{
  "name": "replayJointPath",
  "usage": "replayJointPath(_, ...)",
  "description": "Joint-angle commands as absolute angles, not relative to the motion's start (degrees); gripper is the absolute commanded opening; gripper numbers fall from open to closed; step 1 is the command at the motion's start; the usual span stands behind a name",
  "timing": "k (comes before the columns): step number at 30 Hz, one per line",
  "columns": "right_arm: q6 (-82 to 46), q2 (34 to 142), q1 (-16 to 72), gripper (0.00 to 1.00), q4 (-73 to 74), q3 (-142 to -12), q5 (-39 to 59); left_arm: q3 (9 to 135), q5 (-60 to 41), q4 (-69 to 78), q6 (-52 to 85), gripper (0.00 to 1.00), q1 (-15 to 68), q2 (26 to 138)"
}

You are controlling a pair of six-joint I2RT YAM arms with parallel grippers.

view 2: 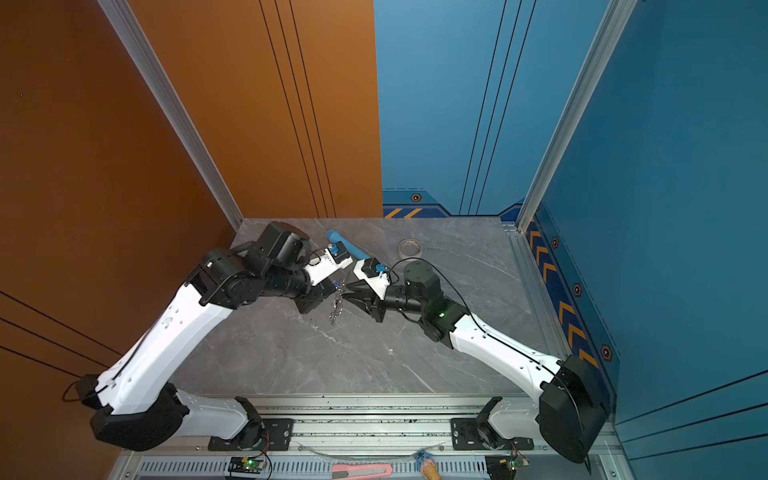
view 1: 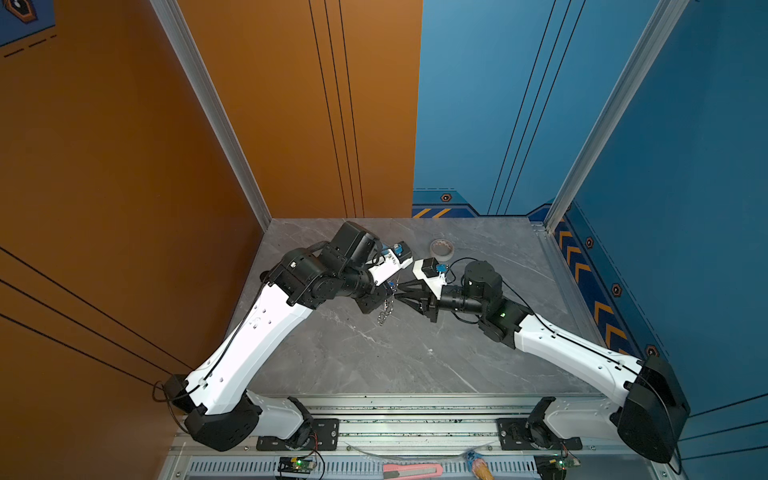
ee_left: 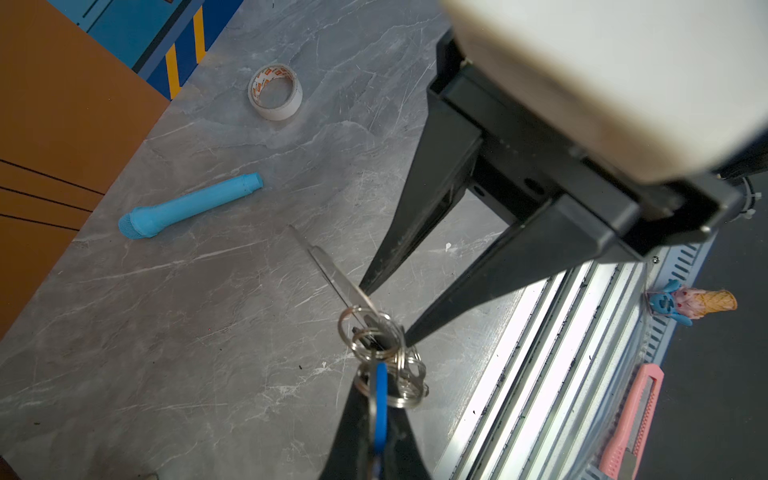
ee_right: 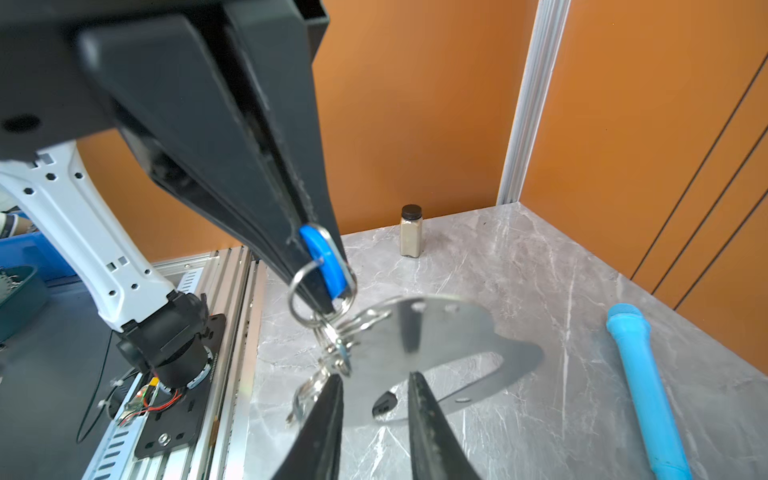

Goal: Remove the keys from the keyring

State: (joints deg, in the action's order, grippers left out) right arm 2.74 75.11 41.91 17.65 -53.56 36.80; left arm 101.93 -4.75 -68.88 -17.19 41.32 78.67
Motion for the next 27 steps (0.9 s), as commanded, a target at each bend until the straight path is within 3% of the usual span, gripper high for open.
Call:
replayJointPath(1, 1.6, 76.1, 41.6, 0.28, 20.5, -56.1, 41.2, 104.0, -6.4, -69.3, -19.6, 0.0, 41.1, 77.6)
replayJointPath(21, -2.8, 76.8, 41.4, 0.25, 23.4, -57.8, 46.3, 106.2, -6.5, -69.3, -20.0, 0.0, 40.4, 78.6)
replayJointPath(27, -2.6, 77.0, 41.4, 0.15, 22.3, -58.9, 47.6, 105.6, -5.3, -69.3, -20.2, 0.0, 40.3, 78.2)
